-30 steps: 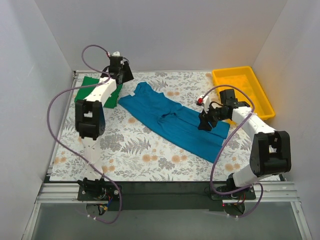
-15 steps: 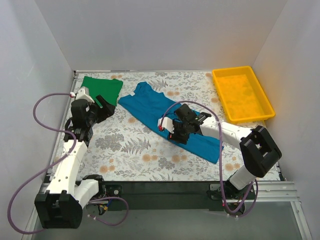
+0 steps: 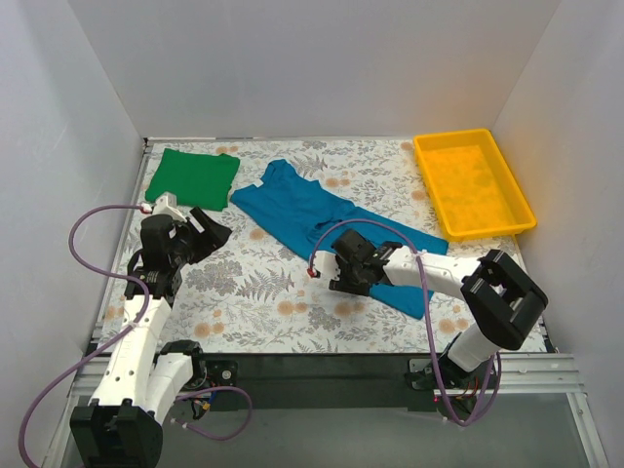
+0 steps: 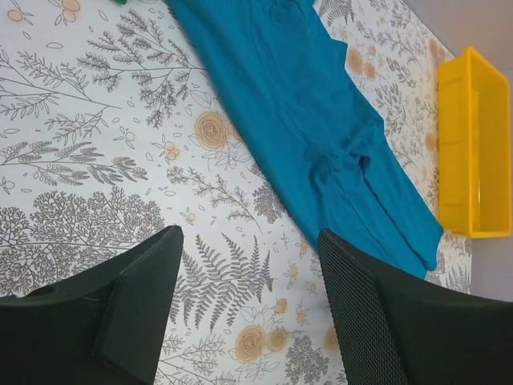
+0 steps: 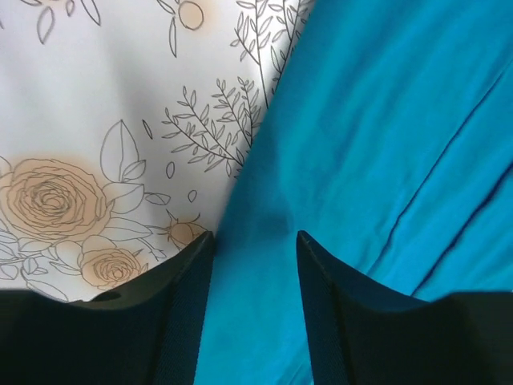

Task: Fold and stack the t-shirts
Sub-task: Fold the tshirt

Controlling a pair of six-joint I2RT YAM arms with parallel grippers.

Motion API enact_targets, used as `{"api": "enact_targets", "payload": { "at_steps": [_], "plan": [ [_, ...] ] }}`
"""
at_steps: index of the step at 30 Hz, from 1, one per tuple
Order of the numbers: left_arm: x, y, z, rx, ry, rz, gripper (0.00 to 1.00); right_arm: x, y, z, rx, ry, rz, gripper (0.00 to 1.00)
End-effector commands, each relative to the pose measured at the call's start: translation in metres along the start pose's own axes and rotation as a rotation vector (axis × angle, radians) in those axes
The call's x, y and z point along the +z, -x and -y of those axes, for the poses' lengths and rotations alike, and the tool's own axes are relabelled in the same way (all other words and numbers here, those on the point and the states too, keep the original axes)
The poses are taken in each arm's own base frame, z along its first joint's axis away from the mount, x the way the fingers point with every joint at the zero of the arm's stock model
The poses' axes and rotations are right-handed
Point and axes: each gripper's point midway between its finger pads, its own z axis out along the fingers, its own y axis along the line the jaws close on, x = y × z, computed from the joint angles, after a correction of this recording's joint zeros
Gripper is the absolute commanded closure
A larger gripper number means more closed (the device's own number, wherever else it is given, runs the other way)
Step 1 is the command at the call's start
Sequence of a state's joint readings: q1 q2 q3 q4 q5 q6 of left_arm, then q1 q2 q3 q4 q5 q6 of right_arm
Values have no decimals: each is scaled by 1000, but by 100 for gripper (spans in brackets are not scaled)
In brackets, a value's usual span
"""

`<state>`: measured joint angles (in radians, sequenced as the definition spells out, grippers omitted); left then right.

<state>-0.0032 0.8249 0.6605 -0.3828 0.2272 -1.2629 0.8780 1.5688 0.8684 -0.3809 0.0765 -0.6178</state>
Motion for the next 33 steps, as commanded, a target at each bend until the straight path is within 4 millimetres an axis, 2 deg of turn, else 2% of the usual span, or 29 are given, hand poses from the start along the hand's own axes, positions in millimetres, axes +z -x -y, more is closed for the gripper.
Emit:
{"api": "enact_targets", "payload": {
  "at_steps": [1,4,5,7,8,10,13,17,19,20,21,22,23,24,25,26,27,28,29,30,31,33],
  "plan": [
    [-7,-2,6,-4,-24,-9,33,8,-20,-2,15,-20,-70,51],
    [-7,-8,4,-15,-29,-22,33,9,-17,-26,14,105,-33,70],
    [-7,-11,3,-19,-30,-28,33,8,-20,-40,11,175,-43,82],
    [-6,-16,4,-35,-39,-47,33,5,-15,-63,-11,271,-15,90],
    [-5,-19,4,-41,-47,-54,34,1,-17,-73,-21,315,-18,97],
    [-4,-23,6,-55,-64,-72,34,-5,-8,-96,-57,400,28,99],
    [-2,-31,8,-78,-89,-102,34,-18,7,-120,-98,498,85,99],
    [11,-44,8,-135,-112,-165,34,-23,29,-135,-126,600,106,99],
    [17,-51,7,-160,-117,-202,34,-27,44,-131,-143,613,104,91],
    [20,-50,7,-163,-120,-203,34,-26,46,-129,-154,629,94,81],
    [26,-55,2,-176,-103,-226,34,-30,50,-126,-166,635,99,77],
    [30,-54,2,-178,-100,-228,34,-40,59,-115,-162,639,119,74],
    [33,-52,3,-176,-102,-229,34,-47,64,-106,-187,631,151,62],
    [40,-56,-2,-184,-79,-254,35,-53,64,-87,-156,608,178,57],
    [43,-50,0,-179,-77,-248,36,-68,75,-71,-145,579,237,52],
    [48,-49,-3,-175,-60,-247,36,-74,79,-53,-145,546,281,45],
    [51,-48,-5,-174,-49,-246,37,-79,82,-35,-120,513,314,42],
    [57,-49,-10,-181,-28,-257,37,-84,77,-5,-47,463,349,40],
    [62,-44,-8,-176,-28,-244,37,-90,86,23,-23,415,390,39],
    [65,-44,-9,-178,-22,-248,37,-91,86,42,22,394,406,39],
    [72,-48,-15,-191,-1,-267,37,-94,82,73,101,358,437,39],
    [84,-44,-14,-197,5,-259,38,-83,93,123,266,331,482,38]
  ]
}}
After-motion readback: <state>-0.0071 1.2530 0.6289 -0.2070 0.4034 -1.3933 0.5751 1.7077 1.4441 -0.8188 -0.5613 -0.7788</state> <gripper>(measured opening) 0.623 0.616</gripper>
